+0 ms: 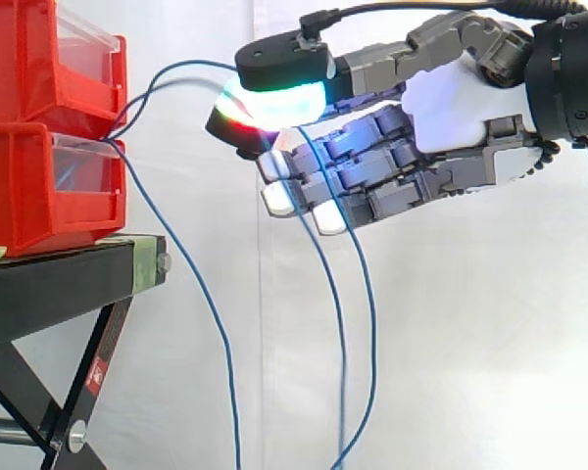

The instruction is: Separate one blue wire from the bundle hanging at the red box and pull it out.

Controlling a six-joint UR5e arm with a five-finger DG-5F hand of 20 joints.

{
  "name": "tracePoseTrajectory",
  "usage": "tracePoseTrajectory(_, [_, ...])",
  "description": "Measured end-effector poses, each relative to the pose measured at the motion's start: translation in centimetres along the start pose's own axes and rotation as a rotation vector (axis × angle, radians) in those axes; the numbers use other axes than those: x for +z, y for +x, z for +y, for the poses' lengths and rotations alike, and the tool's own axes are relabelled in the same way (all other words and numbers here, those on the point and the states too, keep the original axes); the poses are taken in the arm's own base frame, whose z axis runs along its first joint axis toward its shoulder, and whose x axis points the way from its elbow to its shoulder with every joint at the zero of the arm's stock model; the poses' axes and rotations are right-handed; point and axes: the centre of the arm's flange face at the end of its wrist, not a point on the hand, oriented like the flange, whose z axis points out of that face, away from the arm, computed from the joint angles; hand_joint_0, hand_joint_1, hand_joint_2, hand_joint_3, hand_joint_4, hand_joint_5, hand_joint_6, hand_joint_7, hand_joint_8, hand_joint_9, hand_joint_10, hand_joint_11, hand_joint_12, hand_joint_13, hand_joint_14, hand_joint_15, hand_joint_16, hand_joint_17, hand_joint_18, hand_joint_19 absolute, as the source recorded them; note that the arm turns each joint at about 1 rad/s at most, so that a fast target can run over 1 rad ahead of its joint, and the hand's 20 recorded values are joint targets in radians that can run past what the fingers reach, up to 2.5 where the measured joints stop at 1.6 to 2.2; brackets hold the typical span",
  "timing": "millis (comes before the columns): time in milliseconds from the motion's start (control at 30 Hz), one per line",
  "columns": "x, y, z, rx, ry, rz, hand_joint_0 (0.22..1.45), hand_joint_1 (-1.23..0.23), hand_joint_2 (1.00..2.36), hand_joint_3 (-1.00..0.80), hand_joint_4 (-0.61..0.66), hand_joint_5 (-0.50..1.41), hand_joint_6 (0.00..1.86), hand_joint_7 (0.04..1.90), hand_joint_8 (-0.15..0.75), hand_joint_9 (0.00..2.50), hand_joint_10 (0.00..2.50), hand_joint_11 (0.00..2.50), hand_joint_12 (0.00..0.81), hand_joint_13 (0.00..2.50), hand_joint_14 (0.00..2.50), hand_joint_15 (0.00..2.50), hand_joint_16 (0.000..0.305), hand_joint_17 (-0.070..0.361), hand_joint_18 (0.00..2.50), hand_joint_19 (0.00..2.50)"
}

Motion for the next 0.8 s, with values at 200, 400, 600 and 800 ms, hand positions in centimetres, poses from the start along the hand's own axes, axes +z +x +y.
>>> tracePoseTrajectory(200, [0.0, 0.0, 0.0, 0.001, 0.0, 0.0, 0.7, -0.97, 1.01, -0.36, 0.2, -0.27, 0.81, 1.12, 0.311, 0.38, 0.02, 1.28, 0.411, 0.55, 0.03, 0.97, 0.054, 0.121, 0.53, 0.99])
tracePoseTrajectory(400, [0.0, 0.0, -0.01, 0.001, 0.0, 0.0, 0.62, -0.88, 1.01, -0.4, 0.2, -0.26, 0.8, 1.12, 0.322, 0.43, 0.02, 1.27, 0.417, 0.57, 0.03, 0.97, 0.053, 0.119, 0.55, 1.04])
tracePoseTrajectory(600, [0.0, 0.0, 0.0, 0.001, 0.0, 0.0, 0.59, -0.84, 1.01, -0.43, 0.21, -0.25, 0.79, 1.11, 0.333, 0.49, 0.02, 1.28, 0.422, 0.61, 0.03, 0.98, 0.052, 0.118, 0.59, 1.06])
tracePoseTrajectory(800, [0.0, 0.0, 0.0, 0.0, 0.0, 0.0, 0.59, -0.79, 1.01, -0.43, 0.22, -0.24, 0.79, 1.1, 0.345, 0.57, 0.02, 1.28, 0.417, 0.66, 0.03, 0.99, 0.051, 0.115, 0.62, 1.06])
